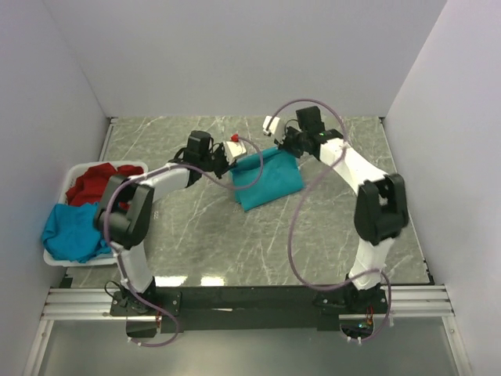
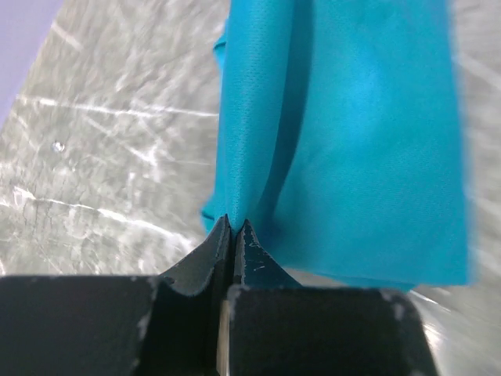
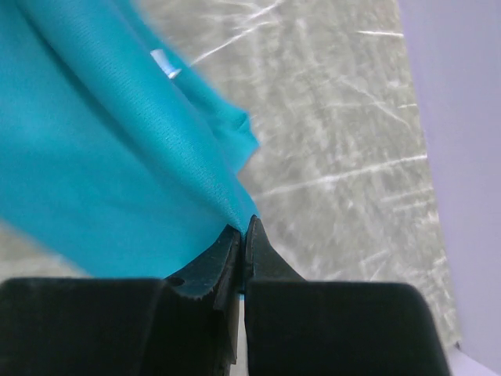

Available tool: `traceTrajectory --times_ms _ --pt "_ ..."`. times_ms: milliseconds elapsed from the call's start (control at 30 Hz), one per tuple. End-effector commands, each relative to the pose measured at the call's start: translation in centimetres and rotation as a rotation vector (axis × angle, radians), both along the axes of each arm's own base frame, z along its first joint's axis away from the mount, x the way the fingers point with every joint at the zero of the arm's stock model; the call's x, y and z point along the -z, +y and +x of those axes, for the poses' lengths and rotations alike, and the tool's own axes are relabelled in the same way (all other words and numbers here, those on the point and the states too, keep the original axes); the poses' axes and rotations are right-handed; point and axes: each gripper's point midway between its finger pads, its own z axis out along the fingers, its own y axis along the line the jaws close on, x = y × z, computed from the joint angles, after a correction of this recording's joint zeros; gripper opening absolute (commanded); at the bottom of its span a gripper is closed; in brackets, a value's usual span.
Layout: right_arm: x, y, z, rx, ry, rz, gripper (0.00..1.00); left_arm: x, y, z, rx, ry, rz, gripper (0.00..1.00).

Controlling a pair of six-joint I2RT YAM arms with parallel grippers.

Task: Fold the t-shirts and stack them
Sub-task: Fold the tshirt

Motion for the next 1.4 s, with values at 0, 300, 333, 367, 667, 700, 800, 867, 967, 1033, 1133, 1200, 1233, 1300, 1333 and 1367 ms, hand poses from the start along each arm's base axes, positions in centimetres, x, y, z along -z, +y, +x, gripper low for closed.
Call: traceTrajectory --times_ms 0,300,333,367,667,700,800,867,967,1033,1133,1200,1233,1300,1333,1367 --pt "1.3 0.2 3.8 0.090 0.029 0.016 0.00 -1.1 -0.5 4.1 -0.039 -0.028 -0.051 0.00" --pt "4.9 0.4 6.7 0.135 0.061 -0.006 0.00 1.7 -0.5 6.7 -0.049 0.068 0.001 0.00" --pt "4.9 0.5 6.8 0.137 0.063 -0.004 0.00 1.7 -0.5 6.6 -0.047 0.072 0.001 0.00" --pt "5.1 0.5 6.8 0.139 0.064 -0.003 0.00 1.6 -0.5 6.5 -0.045 0.074 -0.001 0.00" --pt "2.4 0.3 5.0 0.132 0.052 0.023 0.00 -1.7 -0.3 4.0 -0.020 0.076 -0.043 0.00" --pt "2.0 0.2 4.6 0.129 0.051 0.026 0.00 -1.7 -0.3 3.3 -0.018 0.088 -0.046 0.00" --pt "0.6 -0.3 1.9 0.107 0.043 0.040 0.00 -2.9 -0.1 1.1 -0.011 0.097 -0.075 0.00" --pt "-0.2 -0.7 -0.5 0.087 0.039 0.049 0.00 -4.6 -0.4 -0.6 0.006 0.083 -0.100 0.00" --pt "-0.9 -1.4 -3.8 0.063 0.039 0.058 0.00 -5.0 -1.0 -3.7 0.049 0.103 -0.105 0.00" --pt "-2.0 -1.7 -5.7 0.050 0.018 0.072 0.00 -4.7 -1.3 -5.9 0.073 0.122 -0.095 0.00" --pt "-1.2 -2.3 -8.8 0.030 0.032 0.069 0.00 -4.1 -1.9 -8.4 0.099 0.131 -0.086 0.00" --pt "-0.5 -2.9 -10.8 0.028 0.035 0.069 0.00 -3.9 -2.0 -10.0 0.108 0.144 -0.088 0.00" --pt "-0.3 -3.1 -11.4 0.027 0.036 0.071 0.00 -4.0 -2.2 -10.4 0.114 0.138 -0.094 0.01" --pt "0.2 -3.6 -12.9 0.026 0.034 0.071 0.00 -4.4 -2.2 -11.7 0.123 0.141 -0.106 0.00" --pt "0.9 -3.7 -13.6 0.023 0.045 0.067 0.00 -4.6 -2.2 -12.0 0.125 0.136 -0.109 0.00" --pt "0.9 -3.9 -13.9 0.021 0.042 0.066 0.00 -4.7 -2.4 -12.5 0.132 0.137 -0.113 0.00"
